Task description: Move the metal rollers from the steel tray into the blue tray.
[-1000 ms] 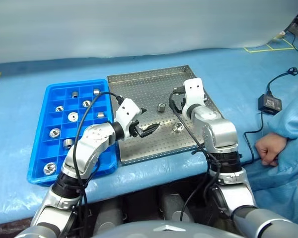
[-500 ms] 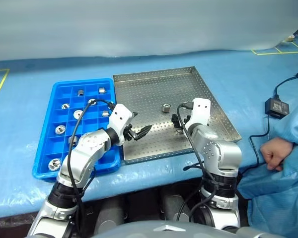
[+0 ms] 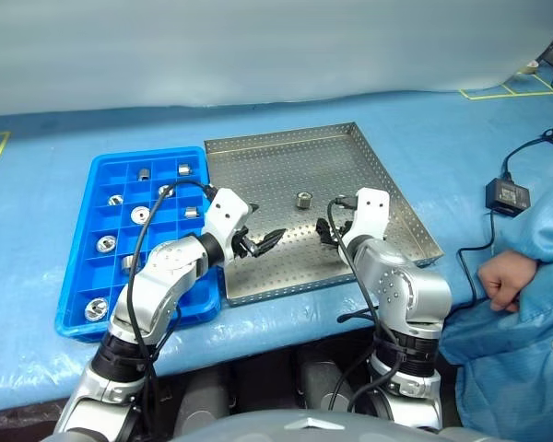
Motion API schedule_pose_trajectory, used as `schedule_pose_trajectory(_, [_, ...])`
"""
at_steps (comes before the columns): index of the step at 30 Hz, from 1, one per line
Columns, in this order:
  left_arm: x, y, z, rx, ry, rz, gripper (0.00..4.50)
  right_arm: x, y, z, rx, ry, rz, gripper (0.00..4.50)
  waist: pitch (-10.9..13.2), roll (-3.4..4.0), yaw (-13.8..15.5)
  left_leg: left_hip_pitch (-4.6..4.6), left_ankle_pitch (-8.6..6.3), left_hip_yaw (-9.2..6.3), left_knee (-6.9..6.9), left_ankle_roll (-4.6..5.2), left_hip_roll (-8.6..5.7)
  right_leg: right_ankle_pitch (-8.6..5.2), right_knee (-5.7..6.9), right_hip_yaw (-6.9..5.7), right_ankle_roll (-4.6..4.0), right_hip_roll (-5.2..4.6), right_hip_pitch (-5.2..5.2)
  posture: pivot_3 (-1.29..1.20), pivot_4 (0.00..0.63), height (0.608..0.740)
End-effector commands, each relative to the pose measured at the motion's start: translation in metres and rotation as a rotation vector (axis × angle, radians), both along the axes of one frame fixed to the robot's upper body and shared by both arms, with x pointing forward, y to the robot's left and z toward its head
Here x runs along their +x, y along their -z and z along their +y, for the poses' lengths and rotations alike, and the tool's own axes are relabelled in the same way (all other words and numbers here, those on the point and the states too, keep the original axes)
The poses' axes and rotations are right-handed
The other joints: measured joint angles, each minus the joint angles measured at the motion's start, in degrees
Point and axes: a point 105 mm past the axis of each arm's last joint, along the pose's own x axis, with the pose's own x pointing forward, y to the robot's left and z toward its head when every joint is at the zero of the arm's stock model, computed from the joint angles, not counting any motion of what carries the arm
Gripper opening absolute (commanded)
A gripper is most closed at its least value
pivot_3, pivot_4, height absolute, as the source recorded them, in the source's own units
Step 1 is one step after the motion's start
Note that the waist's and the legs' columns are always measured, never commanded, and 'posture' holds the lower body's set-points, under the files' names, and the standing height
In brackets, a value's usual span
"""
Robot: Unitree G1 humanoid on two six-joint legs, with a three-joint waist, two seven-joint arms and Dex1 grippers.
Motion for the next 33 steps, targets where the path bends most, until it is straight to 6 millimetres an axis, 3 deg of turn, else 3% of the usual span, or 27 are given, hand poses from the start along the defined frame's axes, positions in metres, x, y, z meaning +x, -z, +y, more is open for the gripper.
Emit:
schedule_pose_trajectory(1, [-0.003,-0.015,-0.002,-0.014,0.011,-0.053,4.01,0.0,-0.003,0.011,0.045,-0.007,-0.015,2.97,0.0,0.0,0.0,0.0,0.0,0.0,0.0,0.0,0.0,0.0,0.0,0.0,0.0,0.0,0.0,-0.17,0.15,0.74])
schedule_pose_trajectory(6, [-0.002,-0.014,-0.001,-0.007,0.005,-0.049,4.01,-0.001,-0.001,0.015,0.06,-0.017,-0.013,2.97,0.0,0.01,0.0,0.0,0.0,0.0,-0.02,0.0,0.01,-0.01,0.0,0.0,-0.01,0.0,-0.01,-0.17,0.15,0.74])
schedule_pose_trajectory(11, [-0.002,-0.014,0.001,-0.003,-0.004,-0.046,4.01,0.0,-0.004,0.015,0.058,-0.016,-0.029,1.74,0.0,0.01,0.0,0.0,0.0,0.0,-0.02,0.0,0.0,-0.01,0.0,0.0,-0.01,0.0,-0.02,-0.17,0.15,0.74])
schedule_pose_trajectory(19, [-0.002,-0.016,0.002,-0.007,-0.004,-0.047,4.01,0.001,-0.008,0.019,0.055,-0.049,-0.059,1.74,0.0,0.01,0.0,-0.01,0.0,0.0,-0.02,0.0,0.0,-0.01,0.0,0.0,-0.01,0.0,-0.02,-0.17,0.15,0.74])
schedule_pose_trajectory(25, [0.0,-0.018,0.007,-0.001,-0.019,-0.052,4.01,-0.005,-0.033,0.041,0.002,-0.292,-0.188,1.74,0.0,0.03,-0.1,0.0,0.0,0.0,-0.05,0.0,0.0,-0.02,-0.01,0.01,-0.03,0.0,-0.03,-0.16,0.15,0.74])
schedule_pose_trajectory(33, [-0.001,-0.02,0.012,-0.015,-0.04,-0.056,4.01,-0.008,-0.048,0.047,-0.103,-0.439,-0.281,1.74,0.0,0.02,0.3,0.0,0.0,0.0,-0.05,0.0,-0.02,-0.04,-0.04,0.0,0.0,-0.02,-0.02,-0.13,0.15,0.74])
